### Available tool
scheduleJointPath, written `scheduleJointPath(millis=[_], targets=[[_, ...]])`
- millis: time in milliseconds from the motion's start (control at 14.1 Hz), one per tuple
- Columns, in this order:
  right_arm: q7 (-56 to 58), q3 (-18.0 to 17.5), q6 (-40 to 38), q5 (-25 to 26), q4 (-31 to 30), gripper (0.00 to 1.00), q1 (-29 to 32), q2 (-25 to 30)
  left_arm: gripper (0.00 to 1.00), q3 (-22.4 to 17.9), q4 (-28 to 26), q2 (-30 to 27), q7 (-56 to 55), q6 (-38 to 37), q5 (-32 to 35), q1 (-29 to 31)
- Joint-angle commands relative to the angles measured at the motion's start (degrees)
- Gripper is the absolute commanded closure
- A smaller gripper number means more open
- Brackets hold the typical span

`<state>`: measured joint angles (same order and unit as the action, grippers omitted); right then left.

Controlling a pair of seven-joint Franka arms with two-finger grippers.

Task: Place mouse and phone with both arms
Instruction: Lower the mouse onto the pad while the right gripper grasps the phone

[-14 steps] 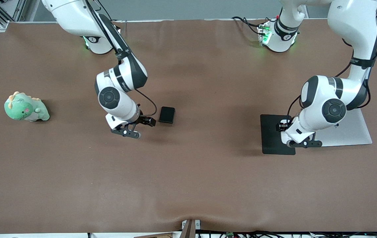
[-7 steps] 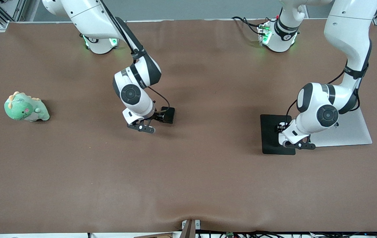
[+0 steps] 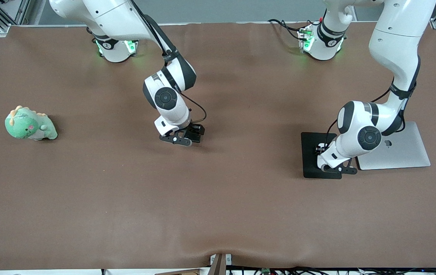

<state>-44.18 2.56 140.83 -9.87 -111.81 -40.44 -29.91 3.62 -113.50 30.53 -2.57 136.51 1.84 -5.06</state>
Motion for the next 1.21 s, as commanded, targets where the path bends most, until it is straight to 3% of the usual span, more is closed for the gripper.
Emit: scheduleJointPath(millis=[0, 284, 709, 780, 993, 1064, 1135], targets=[[-0.73, 0.51, 1.29, -0.5, -0.78, 0.0, -0.86, -0.59, 0.0, -0.02, -0.23, -0.91, 1.07, 0.69, -0.7, -0.04], [-3.1, 0.51, 2.78, -0.5, -0.69, 0.0, -2.19, -1.82, 0.0, -0.02, -0.14, -3.89, 0.46, -1.67, -0.7, 0.13], [-3.81, 0.51, 5.77, -0.42, -0.6, 0.0, -2.71, -3.31, 0.0, -0.19, 0.56, -13.2, 0.63, -10.37, -0.78, 2.06], [-3.81, 0.6, 5.77, -0.42, -0.6, 0.08, -2.89, -3.31, 0.0, -0.1, 1.0, -14.79, 0.81, -12.13, -0.7, 3.2], [-3.46, 0.69, 5.68, 0.37, -0.52, 0.75, -2.89, -3.4, 0.0, -0.11, 2.49, -20.49, 1.33, -18.45, -0.7, 5.22], [-3.37, 0.69, 5.25, 0.46, -0.26, 0.92, -2.37, -3.4, 0.0, 0.07, 3.54, -22.43, 1.42, -20.82, -0.7, 5.49], [-3.28, 0.69, 5.07, 0.46, -0.17, 1.0, -2.19, -3.4, 0.0, 0.16, 5.21, -23.93, 1.34, -24.24, -0.7, 5.24]])
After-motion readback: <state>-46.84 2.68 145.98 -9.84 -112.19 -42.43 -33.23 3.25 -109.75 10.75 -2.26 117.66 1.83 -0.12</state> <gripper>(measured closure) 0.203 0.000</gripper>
